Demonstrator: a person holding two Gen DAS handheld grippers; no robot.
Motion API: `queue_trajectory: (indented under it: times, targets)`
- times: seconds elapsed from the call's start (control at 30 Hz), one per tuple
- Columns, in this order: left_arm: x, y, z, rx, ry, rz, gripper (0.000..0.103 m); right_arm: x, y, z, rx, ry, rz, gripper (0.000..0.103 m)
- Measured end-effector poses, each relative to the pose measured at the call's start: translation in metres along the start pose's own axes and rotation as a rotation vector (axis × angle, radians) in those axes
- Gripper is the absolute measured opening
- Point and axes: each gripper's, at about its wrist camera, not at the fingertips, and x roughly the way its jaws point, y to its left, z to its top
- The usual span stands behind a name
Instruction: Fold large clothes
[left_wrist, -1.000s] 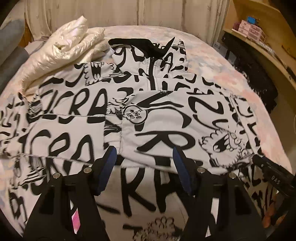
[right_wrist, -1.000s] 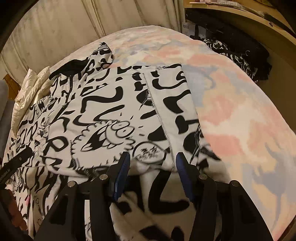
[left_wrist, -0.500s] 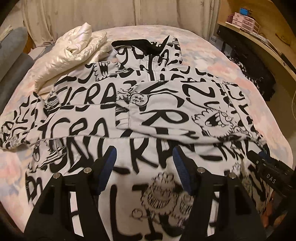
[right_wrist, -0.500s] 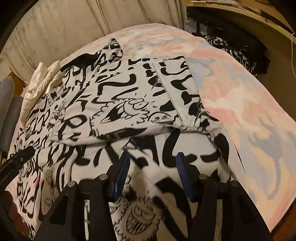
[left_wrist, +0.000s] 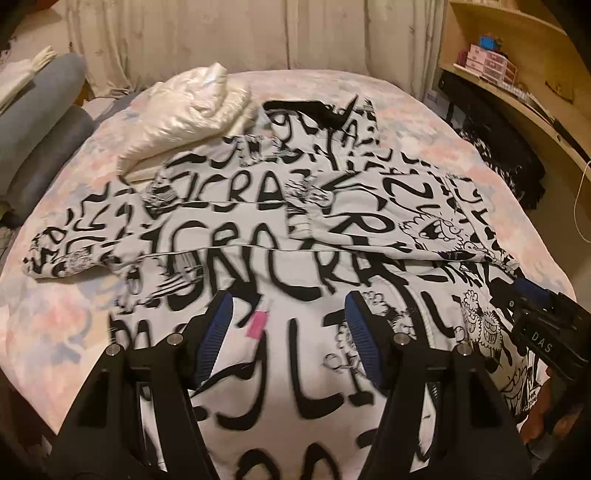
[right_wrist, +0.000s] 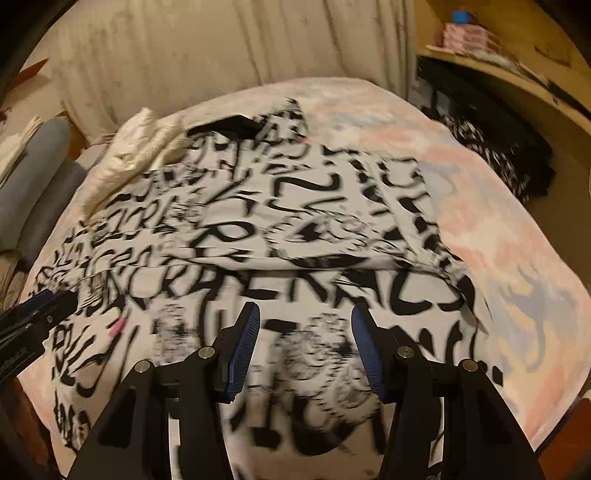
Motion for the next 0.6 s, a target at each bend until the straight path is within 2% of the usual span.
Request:
queue_trajectory:
  times: [0.07,0.17,0.37,0.47,0.53,0.6]
  targets:
    - [-0.012,0.015,-0.003,-0.011,-0.015,0.011,0.060,-0.012,0.020,0.000,-0.024,-0.017,0.019,0.053]
    - [-0.027,0.039,-0.005,-0.015,-0.035,0.041,0.060,-0.025,0.051,0.001,-0.064,-0.037,0.050,0.059]
    - [-0.051,0.103,-0.004,-0.052,-0.060,0.116,0.060,-0.045,0.122,0.004,-0.170,-0.072,0.109,0.059]
    - [-0.058,0.144,-0.007,-0.102,-0.067,0.151,0.060,-0.055,0.160,0.008,-0.216,-0.109,0.147,0.059]
    - [-0.060,0.170,-0.009,-0.146,-0.065,0.149,0.060,-0.061,0.185,0.012,-0.244,-0.141,0.168,0.059]
    - [-0.059,0.197,-0.012,-0.190,-0.065,0.102,0.061,-0.065,0.212,0.016,-0.269,-0.168,0.182,0.059]
